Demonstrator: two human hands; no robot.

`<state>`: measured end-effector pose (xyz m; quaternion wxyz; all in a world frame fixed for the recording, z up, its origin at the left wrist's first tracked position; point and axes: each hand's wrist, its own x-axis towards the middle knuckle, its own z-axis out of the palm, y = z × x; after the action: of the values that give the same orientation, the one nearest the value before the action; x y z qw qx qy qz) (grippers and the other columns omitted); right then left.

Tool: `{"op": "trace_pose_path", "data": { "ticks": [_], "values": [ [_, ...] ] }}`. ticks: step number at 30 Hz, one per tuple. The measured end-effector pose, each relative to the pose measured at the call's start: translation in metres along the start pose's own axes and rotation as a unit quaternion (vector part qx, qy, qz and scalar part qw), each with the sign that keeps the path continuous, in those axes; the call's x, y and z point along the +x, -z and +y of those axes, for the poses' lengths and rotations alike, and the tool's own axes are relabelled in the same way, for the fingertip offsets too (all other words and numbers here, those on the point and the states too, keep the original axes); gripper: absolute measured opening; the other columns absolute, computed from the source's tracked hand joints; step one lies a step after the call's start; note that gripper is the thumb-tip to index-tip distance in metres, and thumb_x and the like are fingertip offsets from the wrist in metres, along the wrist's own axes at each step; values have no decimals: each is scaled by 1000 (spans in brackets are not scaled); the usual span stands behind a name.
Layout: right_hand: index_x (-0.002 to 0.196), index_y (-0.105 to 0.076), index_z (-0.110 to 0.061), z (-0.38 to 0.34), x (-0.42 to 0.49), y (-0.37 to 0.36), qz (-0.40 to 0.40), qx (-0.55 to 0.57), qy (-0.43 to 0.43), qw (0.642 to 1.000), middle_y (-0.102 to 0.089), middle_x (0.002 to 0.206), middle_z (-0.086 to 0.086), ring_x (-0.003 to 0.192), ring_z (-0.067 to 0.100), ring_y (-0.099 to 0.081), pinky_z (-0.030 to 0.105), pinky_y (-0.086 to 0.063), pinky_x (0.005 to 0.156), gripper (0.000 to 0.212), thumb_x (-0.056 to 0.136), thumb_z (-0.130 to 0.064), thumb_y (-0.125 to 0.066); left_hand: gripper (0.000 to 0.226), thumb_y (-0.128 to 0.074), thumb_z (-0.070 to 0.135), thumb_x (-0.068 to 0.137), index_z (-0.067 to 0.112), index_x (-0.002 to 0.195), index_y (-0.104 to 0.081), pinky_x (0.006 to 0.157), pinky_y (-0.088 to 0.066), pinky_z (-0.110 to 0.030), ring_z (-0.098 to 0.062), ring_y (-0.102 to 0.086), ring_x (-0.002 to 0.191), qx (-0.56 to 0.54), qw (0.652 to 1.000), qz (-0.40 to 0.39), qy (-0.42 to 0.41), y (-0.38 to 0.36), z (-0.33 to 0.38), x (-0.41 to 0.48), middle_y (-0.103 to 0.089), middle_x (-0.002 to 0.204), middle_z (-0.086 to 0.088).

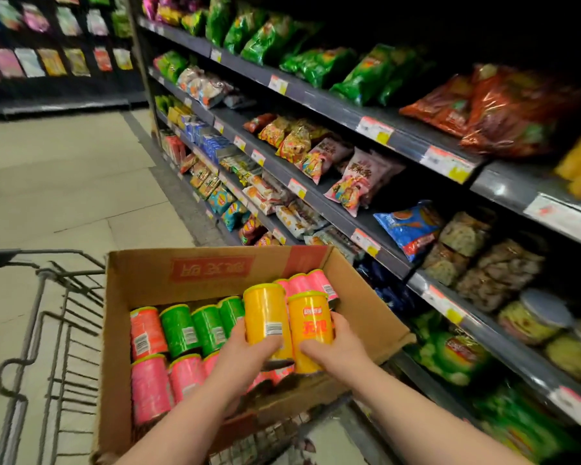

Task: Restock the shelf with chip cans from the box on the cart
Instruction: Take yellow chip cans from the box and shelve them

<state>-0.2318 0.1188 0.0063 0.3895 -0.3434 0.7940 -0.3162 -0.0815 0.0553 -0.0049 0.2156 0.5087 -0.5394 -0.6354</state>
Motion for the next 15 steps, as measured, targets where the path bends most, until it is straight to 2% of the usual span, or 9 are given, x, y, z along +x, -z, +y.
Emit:
{"op": "trace_pose_path", "data": {
  "ticks": [2, 4, 7, 11, 13, 15],
  "values": [
    [137, -34, -22, 7, -14, 10, 22, 4, -8, 1000, -50, 111, -3, 100, 14, -52, 30, -44, 90, 70, 78, -30, -71, 74, -68, 52, 45, 23, 112, -57, 74, -50, -33, -17, -64, 84, 9, 1000, -10, -4, -10, -4, -2, -70, 102, -3],
    [136, -34, -22, 13, -27, 20, 41, 12, -15, 999, -51, 110, -3, 103, 16, -55, 36, -48, 93, 71, 77, -31, -72, 77, -67, 57, 42, 27, 112, -55, 87, -53, -45, -23, -65, 94, 28, 999, -23, -5, -19, -4, -6, -69, 104, -2],
    [136, -35, -20, 21, -45, 36, 65, 37, -14, 997, -53, 109, -3, 99, 14, -57, 30, -49, 86, 70, 77, -28, -74, 86, -69, 53, 41, 24, 120, -54, 89, -53, -49, -25, -67, 94, 20, 998, -60, -20, -34, -1, -13, -69, 105, -2],
    [133, -35, -25, 30, -66, 57, 94, 66, -15, 993, -53, 103, -8, 98, 14, -58, 33, -51, 89, 68, 78, -28, -74, 79, -70, 49, 45, 29, 118, -51, 86, -53, -38, -19, -65, 93, 36, 995, -82, -37, -55, 10, -28, -67, 106, -1],
    [136, -33, -25, 38, -76, 69, 109, 78, -21, 991, -53, 103, -9, 97, 14, -57, 32, -50, 87, 71, 78, -28, -73, 56, -76, 35, 63, 25, 113, -51, 73, -52, -24, -11, -63, 86, 28, 993, -104, -48, -70, 14, -40, -66, 99, 4],
    [140, -31, -24, 46, -88, 81, 129, 85, -26, 988, -54, 111, -4, 99, 14, -58, 31, -50, 87, 76, 77, -29, -74, 32, -71, 13, 81, 25, 103, -51, 58, -46, -11, -4, -59, 77, 21, 991, -116, -61, -86, 15, -48, -62, 88, 9]
  ]
}}
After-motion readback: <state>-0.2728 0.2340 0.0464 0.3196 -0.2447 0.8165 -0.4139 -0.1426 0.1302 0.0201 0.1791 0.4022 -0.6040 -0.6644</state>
